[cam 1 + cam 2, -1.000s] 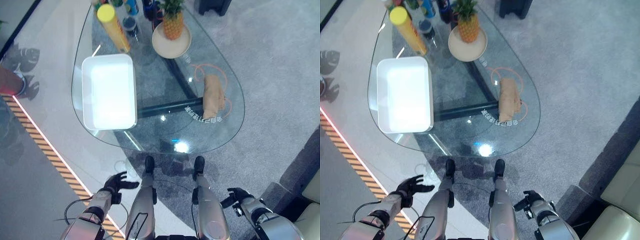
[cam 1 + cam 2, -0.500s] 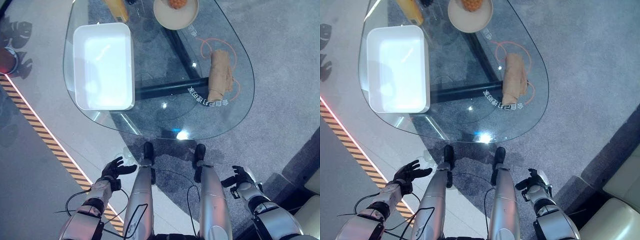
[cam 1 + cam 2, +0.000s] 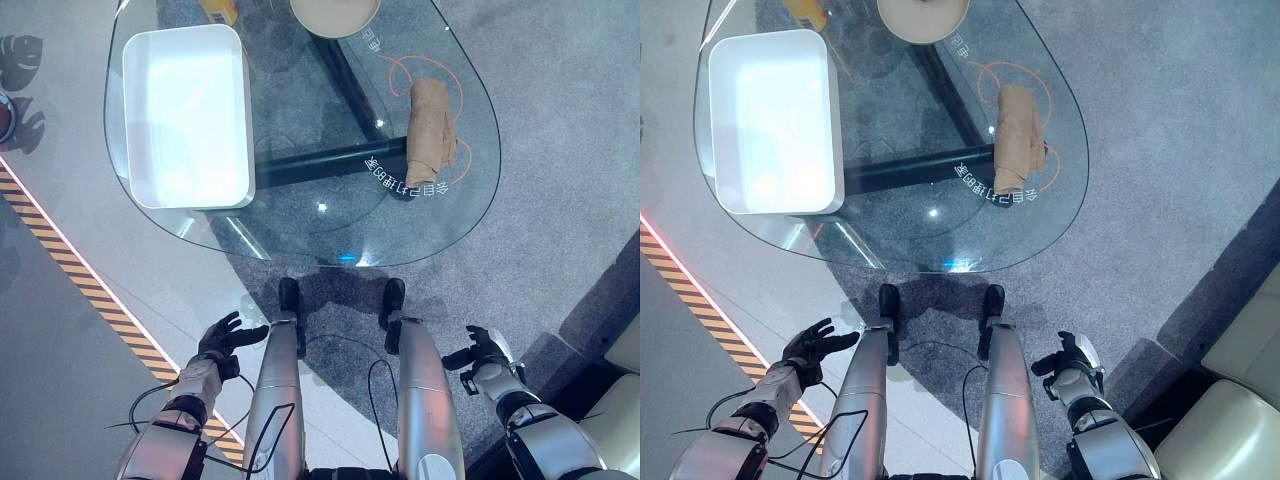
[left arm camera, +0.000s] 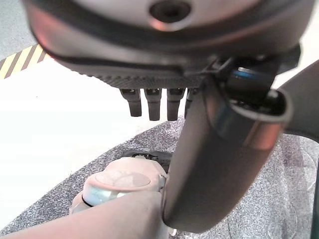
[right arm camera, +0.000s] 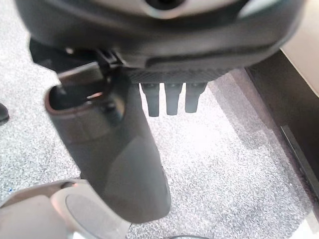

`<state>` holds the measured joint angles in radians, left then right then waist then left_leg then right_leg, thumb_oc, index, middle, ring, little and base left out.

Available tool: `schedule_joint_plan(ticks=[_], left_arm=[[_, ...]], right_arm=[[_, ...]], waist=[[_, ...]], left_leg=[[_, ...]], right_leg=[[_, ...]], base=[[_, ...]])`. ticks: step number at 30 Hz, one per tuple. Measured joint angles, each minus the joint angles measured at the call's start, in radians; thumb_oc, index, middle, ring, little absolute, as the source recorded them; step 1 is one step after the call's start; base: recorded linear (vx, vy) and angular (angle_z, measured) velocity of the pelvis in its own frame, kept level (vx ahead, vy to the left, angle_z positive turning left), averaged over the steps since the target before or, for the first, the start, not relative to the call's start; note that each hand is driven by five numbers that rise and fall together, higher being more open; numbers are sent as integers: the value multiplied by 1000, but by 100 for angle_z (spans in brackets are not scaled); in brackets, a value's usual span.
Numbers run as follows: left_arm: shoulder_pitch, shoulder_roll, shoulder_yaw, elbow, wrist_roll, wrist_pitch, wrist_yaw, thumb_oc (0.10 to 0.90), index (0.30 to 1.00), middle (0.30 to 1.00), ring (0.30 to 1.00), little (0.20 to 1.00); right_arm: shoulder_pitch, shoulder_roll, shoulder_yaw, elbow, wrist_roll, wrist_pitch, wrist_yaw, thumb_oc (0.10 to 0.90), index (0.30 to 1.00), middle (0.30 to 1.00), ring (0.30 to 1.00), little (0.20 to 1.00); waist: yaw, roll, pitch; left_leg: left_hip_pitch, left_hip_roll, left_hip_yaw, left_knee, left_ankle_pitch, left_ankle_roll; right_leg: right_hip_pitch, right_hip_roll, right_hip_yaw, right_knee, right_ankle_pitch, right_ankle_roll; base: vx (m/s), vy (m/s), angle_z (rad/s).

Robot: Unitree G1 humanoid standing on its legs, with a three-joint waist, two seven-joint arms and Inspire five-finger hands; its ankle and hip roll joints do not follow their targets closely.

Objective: Wipe the table with a cloth and put it in the basket.

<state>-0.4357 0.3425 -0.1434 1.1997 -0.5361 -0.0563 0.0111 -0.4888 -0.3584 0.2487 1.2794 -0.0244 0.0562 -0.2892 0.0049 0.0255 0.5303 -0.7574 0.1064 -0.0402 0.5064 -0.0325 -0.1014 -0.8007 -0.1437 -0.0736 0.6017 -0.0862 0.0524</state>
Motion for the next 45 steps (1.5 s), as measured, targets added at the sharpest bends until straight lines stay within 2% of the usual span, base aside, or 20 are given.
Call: schedule_joint_plan(ticks=[3,7,10,13,17,24,30,33,41,45], left_arm=[[0,0,0,0,0,0,-1,800,900,900,900,900],[0,2,0,-3,0,1,-1,800,900,900,900,900],[2,2,0,-6,0,1,1,800,900,900,900,900],[8,3,0,-18,0,2,3,800,900,900,900,900],[15,3,-2,-31,-1,3,4,800,900,900,900,900],[15,2,-36,-44,-28,-1,19,800,900,900,900,900],[17,-3,-42,-44,-40,-13,24,800,900,900,900,900],[18,-4,-42,-44,-40,-20,24,800,900,900,900,900],[21,-17,-41,-48,-40,-23,24,800,900,900,900,900],[21,-27,-44,-49,-41,-27,24,800,900,900,900,900]], right_arm=[[-1,0,-7,0,58,-20,-12,800,900,900,900,900],[-11,-7,-86,-27,200,-73,-37,800,900,900,900,900],[-13,-44,-124,-121,274,-121,-59,800,900,900,900,900],[-22,-82,-141,-218,313,-135,-96,800,900,900,900,900],[-72,-132,-157,-381,357,-172,-205,800,900,900,900,900],[-168,-142,-151,-551,377,-203,-343,800,900,900,900,900],[-212,-142,-121,-721,316,-189,-430,800,900,900,900,900],[-223,-140,-101,-788,286,-184,-434,800,900,900,900,900],[-289,-114,1,-840,219,-112,-436,800,900,900,900,900],[-302,-114,48,-836,219,-66,-435,800,900,900,900,900]], waist=[[0,0,0],[0,0,0],[-1,-1,0],[0,-2,1],[-4,-6,3],[0,-7,4],[10,-5,5],[14,-5,5],[23,-4,6],[45,-1,6]], left_leg=[[0,0,0,1,0,0],[0,0,-1,1,0,0],[0,-1,-1,2,0,0],[0,-1,-1,2,0,0],[1,-1,-2,2,1,1],[0,-6,0,2,3,4],[1,-8,5,-9,2,5],[2,-8,6,-20,2,5],[8,-9,12,-37,5,1],[28,-11,32,-44,5,1]], right_leg=[[0,0,0,5,-4,-4],[-1,0,-1,6,-5,-5],[-1,0,0,6,-5,-6],[0,0,-1,6,-5,-6],[0,1,-1,6,-5,-6],[0,-1,3,-2,-5,-6],[1,-1,8,-19,1,-14],[1,1,9,-31,5,-15],[4,0,12,-45,11,-8],[12,-1,30,-48,13,-6]], base=[[52,-14,1],[23,-9,0],[23,-13,0],[0,0,0],[0,0,0],[-7,49,1],[-18,55,-1],[-6,26,-1],[-11,33,-1],[-11,27,-8]])
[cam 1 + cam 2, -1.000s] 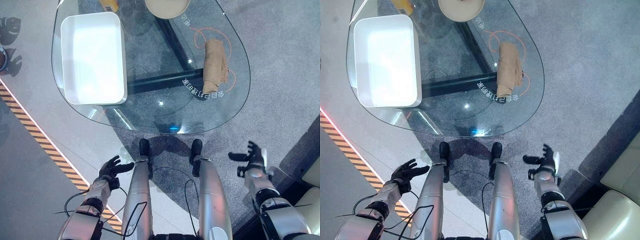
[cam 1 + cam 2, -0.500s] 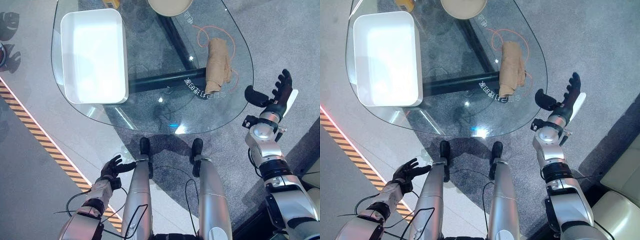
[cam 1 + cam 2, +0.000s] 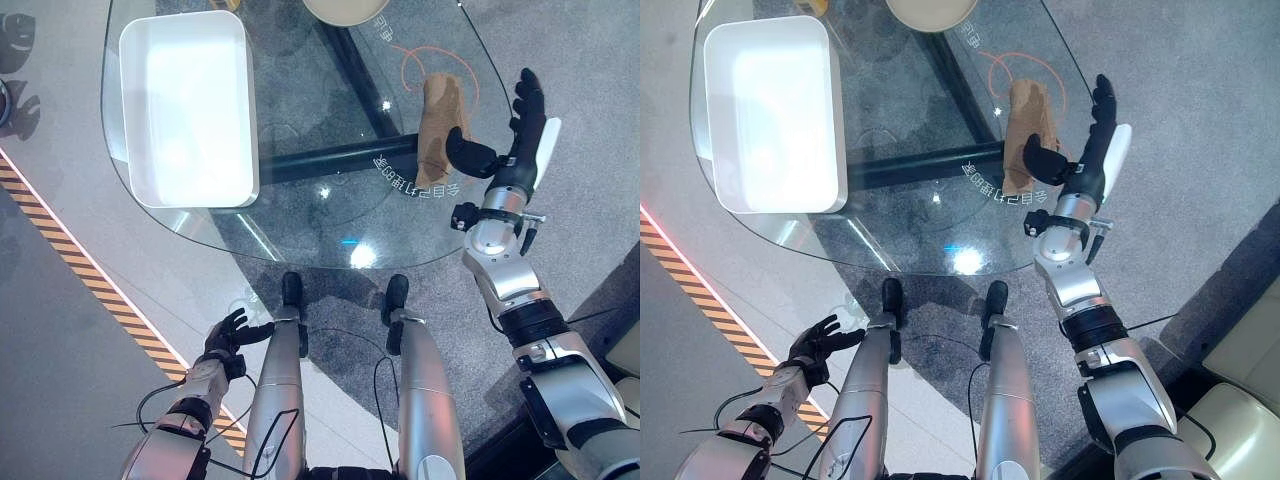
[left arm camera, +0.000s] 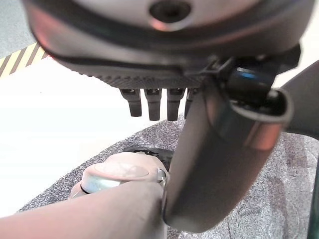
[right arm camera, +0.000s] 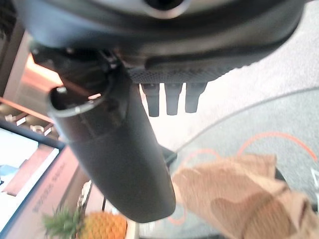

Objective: Wipe the table with a cloth and put it in the basket.

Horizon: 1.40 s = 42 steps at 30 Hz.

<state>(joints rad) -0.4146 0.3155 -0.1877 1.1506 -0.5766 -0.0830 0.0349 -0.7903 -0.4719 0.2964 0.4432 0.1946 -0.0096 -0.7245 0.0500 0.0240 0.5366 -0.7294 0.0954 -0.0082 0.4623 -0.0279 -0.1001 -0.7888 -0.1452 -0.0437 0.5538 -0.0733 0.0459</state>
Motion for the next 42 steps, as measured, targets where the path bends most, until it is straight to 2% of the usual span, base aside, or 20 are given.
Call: schedule_joint_plan(ticks=[5,10,16,28,35,42], left_arm=[[6,0,-4,-1,0,-12,0,800,900,900,900,900],[8,0,-29,-1,-1,-12,0,800,900,900,900,900],[8,-6,-37,-6,-2,-11,3,800,900,900,900,900],[8,-23,-62,-14,-30,-10,21,800,900,900,900,900],[8,-28,-77,-28,-31,-7,21,800,900,900,900,900],[9,-30,-86,-32,-33,10,21,800,900,900,900,900]], right_arm=[[-36,7,27,29,2,34,2,800,900,900,900,900],[-74,24,31,111,15,72,3,800,900,900,900,900],[-95,51,44,228,62,91,12,800,900,900,900,900],[-185,64,86,399,92,145,25,800,900,900,900,900],[-252,63,107,452,92,156,25,800,900,900,900,900],[-294,65,126,492,92,180,25,800,900,900,900,900]], waist=[[4,2,-1],[8,3,-1],[13,17,0],[37,21,1],[58,41,2],[59,44,1]], left_leg=[[19,-3,2,-24,6,11],[24,-4,2,-27,9,7],[26,-4,2,-32,9,7],[31,-6,2,-42,13,4],[31,-9,0,-43,16,5],[29,-19,0,-45,19,10]], right_leg=[[18,-2,-1,-25,8,-4],[28,-3,-1,-36,13,-1],[30,-3,-2,-39,13,-1],[30,-6,-4,-37,16,4],[30,-9,-6,-35,15,2],[29,-21,-6,-37,12,1]], base=[[-8,19,0],[0,0,0],[0,0,0],[0,0,0],[0,0,0],[14,10,1]])
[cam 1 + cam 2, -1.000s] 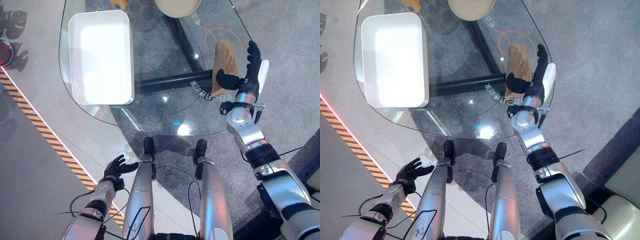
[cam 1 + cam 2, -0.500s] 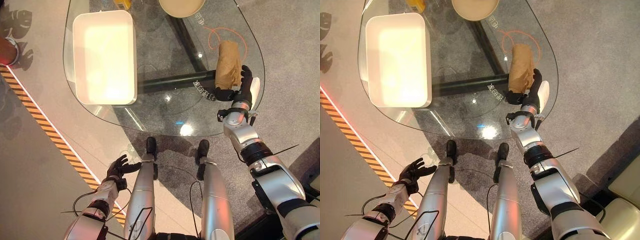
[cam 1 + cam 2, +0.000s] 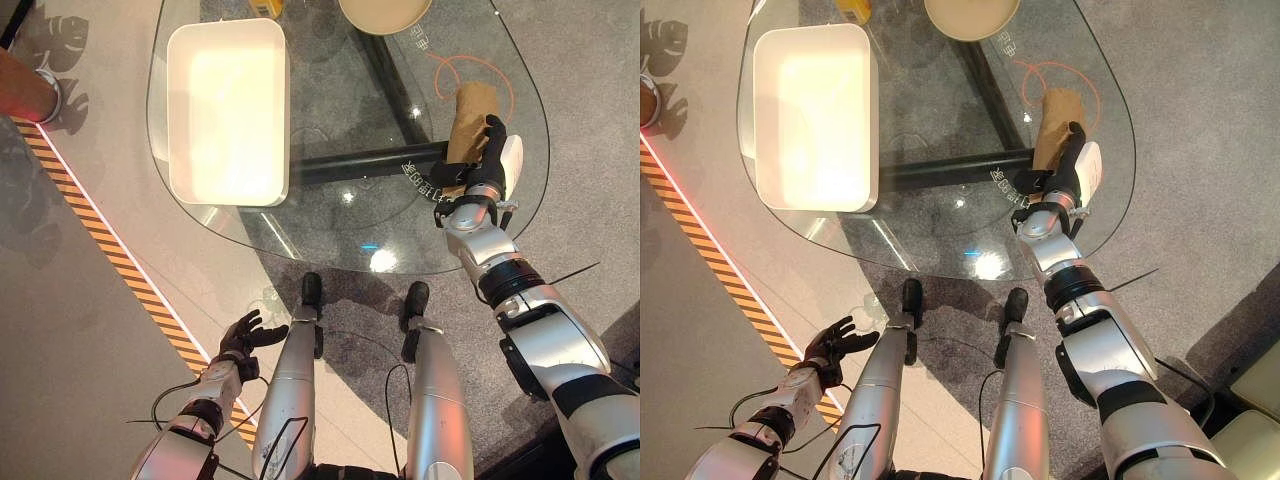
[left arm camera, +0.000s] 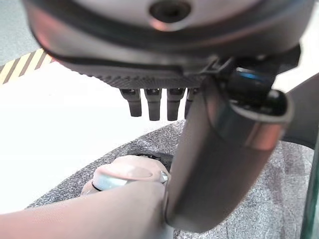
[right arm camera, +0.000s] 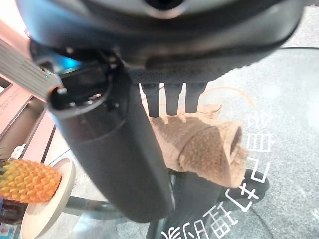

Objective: Wipe the table with a cloth and put it in the basket.

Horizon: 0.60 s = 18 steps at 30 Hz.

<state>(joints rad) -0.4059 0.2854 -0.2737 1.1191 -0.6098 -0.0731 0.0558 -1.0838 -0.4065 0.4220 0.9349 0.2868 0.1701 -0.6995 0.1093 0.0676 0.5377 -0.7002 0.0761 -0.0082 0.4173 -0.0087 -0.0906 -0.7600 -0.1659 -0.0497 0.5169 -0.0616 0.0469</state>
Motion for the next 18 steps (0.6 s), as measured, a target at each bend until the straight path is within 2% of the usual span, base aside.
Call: schedule_joint_plan(ticks=[6,11,18], left_arm=[[-1,0,-11,0,-1,0,0,800,900,900,900,900],[-1,-3,-29,0,-2,1,-2,800,900,900,900,900],[-1,-6,-30,1,-2,1,-4,800,900,900,900,900]], right_arm=[[-18,1,1,52,-1,22,-1,800,900,900,900,900],[-29,-4,3,94,-13,60,-13,800,900,900,900,900],[-32,-4,5,123,-23,59,-20,800,900,900,900,900]], waist=[[5,3,0],[8,22,1],[13,27,1]], left_leg=[[-1,-4,0,-3,0,0],[-9,-7,-4,-3,1,1],[-18,-10,-8,1,2,1]], right_leg=[[-1,-4,0,0,-2,2],[-7,-7,-3,3,-2,4],[-14,-9,-6,7,0,8]], base=[[0,0,0],[2,1,1],[0,0,0]])
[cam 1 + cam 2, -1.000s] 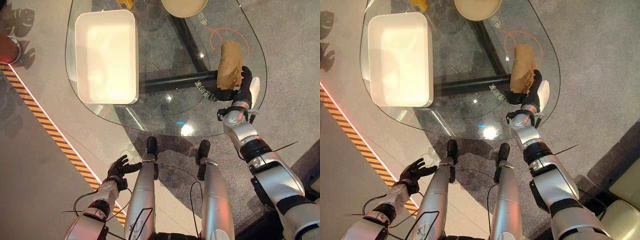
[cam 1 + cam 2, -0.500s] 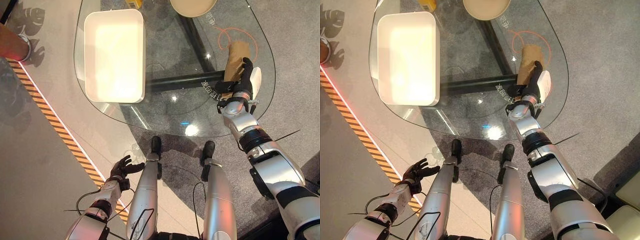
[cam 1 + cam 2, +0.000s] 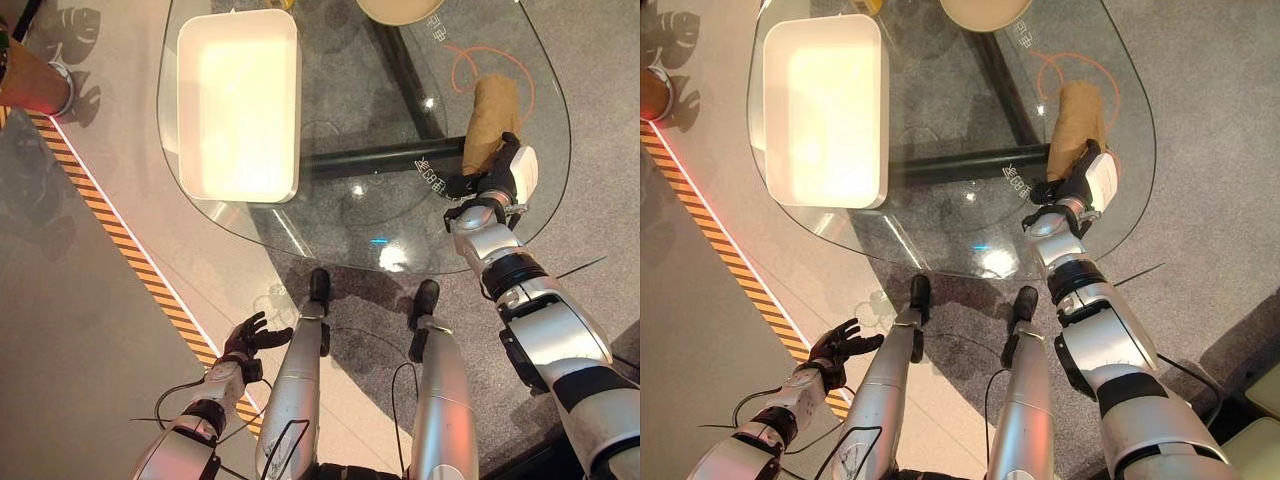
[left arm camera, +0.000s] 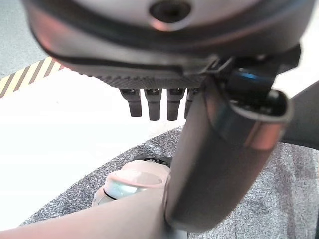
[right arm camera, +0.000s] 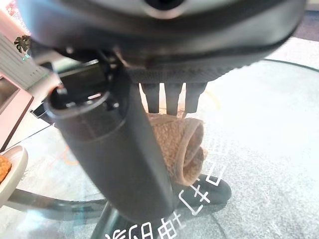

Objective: Wipe the table with a cloth and put it in the basket.

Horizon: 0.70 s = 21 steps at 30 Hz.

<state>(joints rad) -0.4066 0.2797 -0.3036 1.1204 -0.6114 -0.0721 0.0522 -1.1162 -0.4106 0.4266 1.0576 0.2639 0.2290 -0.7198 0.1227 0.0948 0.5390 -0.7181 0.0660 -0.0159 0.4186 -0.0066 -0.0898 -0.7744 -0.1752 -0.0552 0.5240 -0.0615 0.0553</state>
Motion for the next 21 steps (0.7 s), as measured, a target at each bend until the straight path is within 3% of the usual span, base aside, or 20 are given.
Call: schedule_joint_plan(ticks=[11,12,13,21], left_arm=[[0,0,-4,0,0,0,0,800,900,900,900,900],[0,0,-4,0,0,0,0,800,900,900,900,900],[0,0,-4,0,0,0,0,800,900,900,900,900],[0,0,-17,-1,0,1,-2,800,900,900,900,900]], right_arm=[[-8,1,5,34,-15,-4,1,800,900,900,900,900],[-8,1,5,35,-22,-4,2,281,455,455,455,381],[-9,0,5,35,-26,-4,2,100,300,300,300,200],[-59,-53,26,100,-42,-5,25,100,300,300,300,200]], waist=[[9,1,0],[9,1,0],[9,2,0],[10,9,0]], left_leg=[[-1,-2,-1,-1,5,1],[-2,-2,-1,-1,6,0],[-4,-2,-1,-1,6,0],[-7,-2,-2,-10,9,-1]], right_leg=[[-1,-2,0,0,-2,-4],[-2,-2,1,0,-2,-4],[-4,-2,1,0,-2,-4],[-9,-2,0,-1,-2,-4]], base=[[0,0,0],[0,0,0],[0,0,0],[0,0,0]])
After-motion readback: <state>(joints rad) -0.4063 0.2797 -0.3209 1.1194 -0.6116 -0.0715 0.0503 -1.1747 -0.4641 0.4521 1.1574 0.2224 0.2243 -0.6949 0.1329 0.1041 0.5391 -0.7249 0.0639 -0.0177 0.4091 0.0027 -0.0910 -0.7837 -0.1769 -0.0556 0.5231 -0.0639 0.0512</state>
